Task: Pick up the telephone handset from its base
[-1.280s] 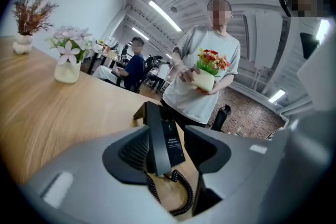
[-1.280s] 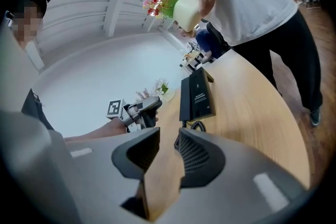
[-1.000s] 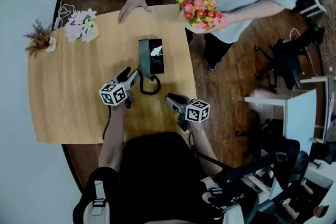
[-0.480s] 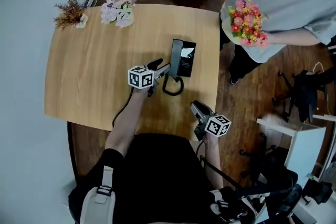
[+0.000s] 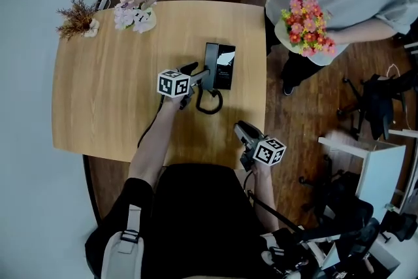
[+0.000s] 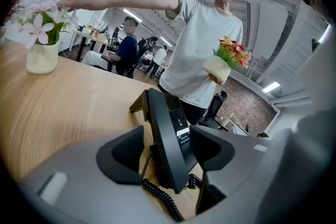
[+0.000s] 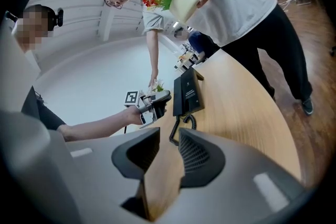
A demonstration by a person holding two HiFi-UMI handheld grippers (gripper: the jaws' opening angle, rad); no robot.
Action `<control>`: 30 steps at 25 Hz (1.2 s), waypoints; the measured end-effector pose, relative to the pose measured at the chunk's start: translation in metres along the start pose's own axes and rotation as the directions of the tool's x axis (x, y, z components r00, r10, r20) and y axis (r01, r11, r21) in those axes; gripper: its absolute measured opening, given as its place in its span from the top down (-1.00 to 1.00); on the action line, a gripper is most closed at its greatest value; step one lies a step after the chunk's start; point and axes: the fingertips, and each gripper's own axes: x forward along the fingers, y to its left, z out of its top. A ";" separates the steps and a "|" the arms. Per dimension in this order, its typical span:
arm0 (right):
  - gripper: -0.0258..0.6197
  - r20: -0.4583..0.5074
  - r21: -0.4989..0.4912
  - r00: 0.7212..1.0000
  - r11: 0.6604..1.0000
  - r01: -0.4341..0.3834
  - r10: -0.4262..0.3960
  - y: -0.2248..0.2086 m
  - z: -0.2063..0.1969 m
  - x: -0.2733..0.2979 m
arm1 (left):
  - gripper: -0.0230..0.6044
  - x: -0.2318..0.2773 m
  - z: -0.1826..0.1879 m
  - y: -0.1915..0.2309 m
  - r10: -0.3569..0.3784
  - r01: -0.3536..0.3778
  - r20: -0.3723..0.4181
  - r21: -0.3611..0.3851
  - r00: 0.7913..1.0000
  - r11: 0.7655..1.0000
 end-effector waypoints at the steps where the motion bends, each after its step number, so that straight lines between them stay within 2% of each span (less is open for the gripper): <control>1: 0.60 0.001 0.001 1.000 1.000 0.002 -0.002 0.000 0.000 -0.001 | 0.10 0.004 -0.001 0.001 0.003 -0.003 -0.013 0.002 1.000 1.000; 6: 0.60 0.010 0.006 1.000 1.000 0.007 -0.007 -0.001 0.000 -0.004 | 0.10 0.020 -0.010 0.006 0.006 -0.008 -0.073 -0.019 0.997 1.000; 16: 0.60 0.020 0.021 1.000 1.000 0.023 -0.023 -0.011 -0.001 -0.011 | 0.10 0.022 -0.011 0.011 0.022 -0.023 -0.062 -0.023 0.998 0.999; 30: 0.60 0.013 0.022 1.000 1.000 0.014 -0.014 -0.013 0.005 -0.006 | 0.10 0.033 -0.018 0.008 0.024 -0.024 -0.133 0.004 0.991 1.000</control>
